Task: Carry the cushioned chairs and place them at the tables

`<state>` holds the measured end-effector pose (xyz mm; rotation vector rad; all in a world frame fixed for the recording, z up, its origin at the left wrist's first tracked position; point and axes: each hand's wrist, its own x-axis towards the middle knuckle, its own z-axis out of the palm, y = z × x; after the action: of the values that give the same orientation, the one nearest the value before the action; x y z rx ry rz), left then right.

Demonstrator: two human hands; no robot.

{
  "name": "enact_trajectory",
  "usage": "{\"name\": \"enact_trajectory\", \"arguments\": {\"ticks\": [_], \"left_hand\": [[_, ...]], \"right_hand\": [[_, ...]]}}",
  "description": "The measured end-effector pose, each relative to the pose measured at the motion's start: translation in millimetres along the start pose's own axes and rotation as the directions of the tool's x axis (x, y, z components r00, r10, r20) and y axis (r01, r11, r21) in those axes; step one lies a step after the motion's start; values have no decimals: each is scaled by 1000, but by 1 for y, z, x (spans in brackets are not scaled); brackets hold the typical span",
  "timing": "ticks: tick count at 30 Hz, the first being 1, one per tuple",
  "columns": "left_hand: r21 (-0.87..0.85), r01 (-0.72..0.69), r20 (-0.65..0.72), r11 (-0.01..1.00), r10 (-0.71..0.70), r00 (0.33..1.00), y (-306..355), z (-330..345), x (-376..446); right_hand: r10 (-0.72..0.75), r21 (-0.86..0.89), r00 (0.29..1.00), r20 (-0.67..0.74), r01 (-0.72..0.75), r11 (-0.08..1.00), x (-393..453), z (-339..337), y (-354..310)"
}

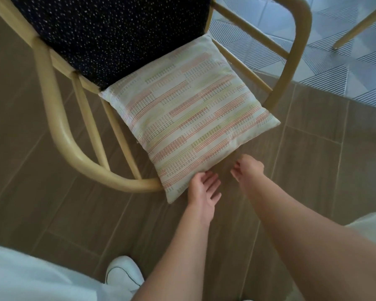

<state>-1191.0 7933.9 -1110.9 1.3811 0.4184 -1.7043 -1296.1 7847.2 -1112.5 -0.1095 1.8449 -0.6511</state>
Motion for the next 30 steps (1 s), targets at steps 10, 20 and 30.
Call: {"name": "enact_trajectory", "arguments": {"ticks": [10,20,30], "left_hand": [[-138,21,-35,990,-26,999,-7,-18,21],[-235,37,33,971,-30,999,1,-25,23],[-259,-18,-11,966,15,1000,9,-29,28]], "right_hand": [[17,183,994,106,-36,982,13,12,13],[20,264,948,316,-108,958,13,21,11],[16,283,939,344,-120,951,10,21,11]]}}
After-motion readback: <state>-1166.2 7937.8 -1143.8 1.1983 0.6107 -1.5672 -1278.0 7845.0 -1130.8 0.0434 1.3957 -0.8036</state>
